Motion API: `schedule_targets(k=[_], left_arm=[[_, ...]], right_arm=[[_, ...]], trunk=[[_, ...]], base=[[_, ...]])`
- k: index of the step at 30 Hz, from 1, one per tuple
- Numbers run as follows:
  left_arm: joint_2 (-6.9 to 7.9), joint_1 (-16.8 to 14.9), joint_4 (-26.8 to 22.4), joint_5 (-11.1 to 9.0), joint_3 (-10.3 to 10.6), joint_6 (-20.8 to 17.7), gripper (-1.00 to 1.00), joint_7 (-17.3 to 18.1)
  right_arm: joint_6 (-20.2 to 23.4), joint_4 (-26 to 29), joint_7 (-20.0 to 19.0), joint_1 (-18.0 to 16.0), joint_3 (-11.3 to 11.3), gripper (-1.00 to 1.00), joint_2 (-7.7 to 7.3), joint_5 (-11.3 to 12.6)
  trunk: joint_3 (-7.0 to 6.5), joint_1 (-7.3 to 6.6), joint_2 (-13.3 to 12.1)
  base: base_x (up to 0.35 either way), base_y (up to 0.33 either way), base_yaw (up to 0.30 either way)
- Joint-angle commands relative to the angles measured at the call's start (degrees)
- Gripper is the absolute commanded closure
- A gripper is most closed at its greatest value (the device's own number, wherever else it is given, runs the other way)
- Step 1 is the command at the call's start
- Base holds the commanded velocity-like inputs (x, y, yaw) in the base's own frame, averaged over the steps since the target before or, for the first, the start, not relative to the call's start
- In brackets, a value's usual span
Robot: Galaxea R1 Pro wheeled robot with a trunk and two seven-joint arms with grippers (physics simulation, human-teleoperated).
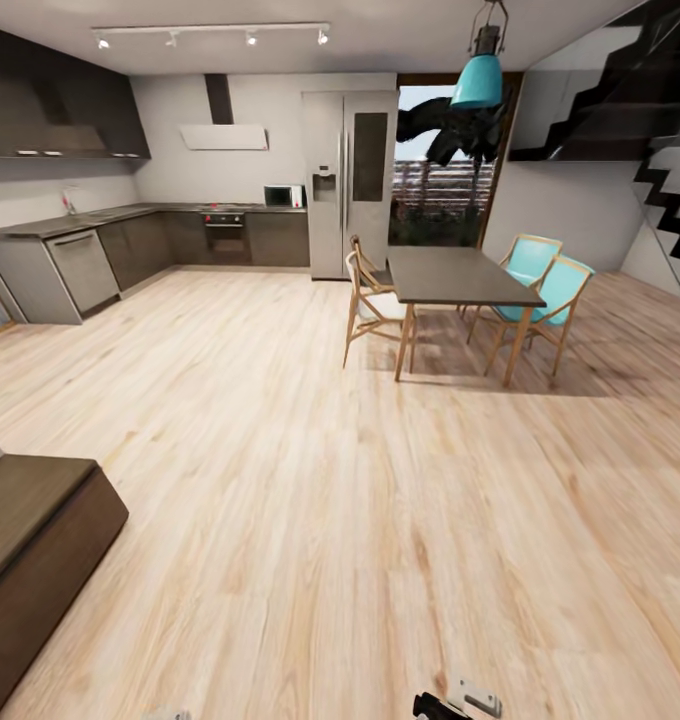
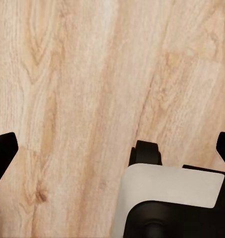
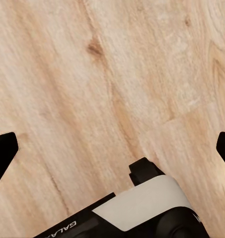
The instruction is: Place each of the two pumpkins and all three candles from the living room inside a cabinet in the living room (use any cabinet), then make sure every cabinet is closed, and position the cauldron so it is next to a table in the living room.
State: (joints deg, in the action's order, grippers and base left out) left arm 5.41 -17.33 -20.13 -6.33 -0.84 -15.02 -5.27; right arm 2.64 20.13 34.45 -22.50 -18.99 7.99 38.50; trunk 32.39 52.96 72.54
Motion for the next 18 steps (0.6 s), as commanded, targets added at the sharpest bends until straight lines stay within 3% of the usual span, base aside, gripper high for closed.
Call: schedule_targets(k=[1,18], left_arm=[[0.01,-0.01,0.00,0.00,-0.01,-0.01,-1.00,0.00],[0.04,-0.03,0.00,0.00,-0.03,0.06,-1.00,0.00]], right_arm=[[0.00,0.00,-0.01,0.00,0.00,-1.00,-0.04,0.01],[0.00,0.00,-0.01,0.00,0.00,-1.00,-0.07,0.35]], trunk=[[0.00,0.00,0.00],[0.00,0.00,0.00]], base=[[0.328,0.000,0.000],[0.328,0.000,0.000]])
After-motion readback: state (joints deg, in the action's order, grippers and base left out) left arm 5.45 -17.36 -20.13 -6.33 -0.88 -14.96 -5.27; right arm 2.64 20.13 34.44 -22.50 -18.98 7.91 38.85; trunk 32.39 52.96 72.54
